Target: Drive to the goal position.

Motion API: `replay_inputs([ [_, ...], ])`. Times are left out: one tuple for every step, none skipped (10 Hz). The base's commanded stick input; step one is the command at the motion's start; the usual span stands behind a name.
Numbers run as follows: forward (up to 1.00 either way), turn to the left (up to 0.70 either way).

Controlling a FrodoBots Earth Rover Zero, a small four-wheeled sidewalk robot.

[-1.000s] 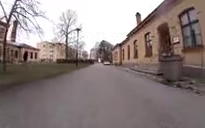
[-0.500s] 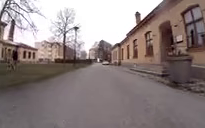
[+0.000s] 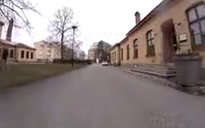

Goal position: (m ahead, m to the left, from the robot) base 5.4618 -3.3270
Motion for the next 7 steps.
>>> replay_inputs([
  [1.00,0.00],
  [1.00,0.00],
  [1.00,0.00],
  [1.00,0.00],
  [1.00,0.00],
  [1.00,0.00],
  [1.00,0.00],
])
